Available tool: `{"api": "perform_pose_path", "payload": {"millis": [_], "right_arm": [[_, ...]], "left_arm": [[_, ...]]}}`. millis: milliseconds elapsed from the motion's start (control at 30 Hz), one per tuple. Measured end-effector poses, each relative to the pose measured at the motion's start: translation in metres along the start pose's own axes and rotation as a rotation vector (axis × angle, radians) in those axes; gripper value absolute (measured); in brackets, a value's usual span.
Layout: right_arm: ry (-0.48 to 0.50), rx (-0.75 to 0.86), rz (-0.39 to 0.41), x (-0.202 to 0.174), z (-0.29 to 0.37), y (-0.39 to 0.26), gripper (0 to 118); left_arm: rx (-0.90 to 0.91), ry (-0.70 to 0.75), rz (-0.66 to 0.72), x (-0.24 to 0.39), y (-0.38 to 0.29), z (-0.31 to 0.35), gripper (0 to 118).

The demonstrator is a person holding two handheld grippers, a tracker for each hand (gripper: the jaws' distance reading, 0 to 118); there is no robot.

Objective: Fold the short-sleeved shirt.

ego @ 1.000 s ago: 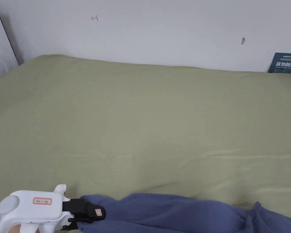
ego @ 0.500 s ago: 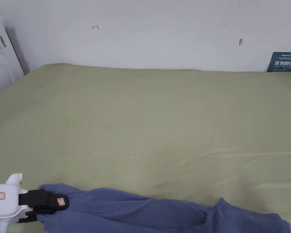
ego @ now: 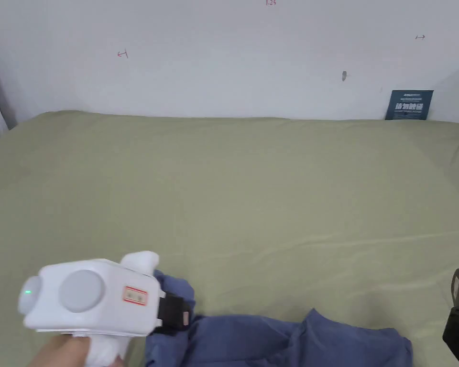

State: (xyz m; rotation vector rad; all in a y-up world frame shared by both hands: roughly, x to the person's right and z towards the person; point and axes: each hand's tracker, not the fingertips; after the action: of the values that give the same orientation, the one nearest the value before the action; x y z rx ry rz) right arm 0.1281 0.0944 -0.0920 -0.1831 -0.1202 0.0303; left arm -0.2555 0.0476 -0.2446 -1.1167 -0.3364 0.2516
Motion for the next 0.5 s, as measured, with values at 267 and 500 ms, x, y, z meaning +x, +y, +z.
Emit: {"api": "perform_pose_path", "payload": {"millis": [267, 500], "right_arm": [[-0.025, -0.050, -0.016, 0.015, -0.003, -0.011, 6], [-0.042, -0.081, -0.035, 0.023, -0.007, -0.018, 6]], "left_arm": [[-0.093, -0.016, -0.140, 0.066, -0.016, -0.112, 75], [-0.002, -0.127, 0.025, 0.049, -0.012, -0.070, 101]]}}
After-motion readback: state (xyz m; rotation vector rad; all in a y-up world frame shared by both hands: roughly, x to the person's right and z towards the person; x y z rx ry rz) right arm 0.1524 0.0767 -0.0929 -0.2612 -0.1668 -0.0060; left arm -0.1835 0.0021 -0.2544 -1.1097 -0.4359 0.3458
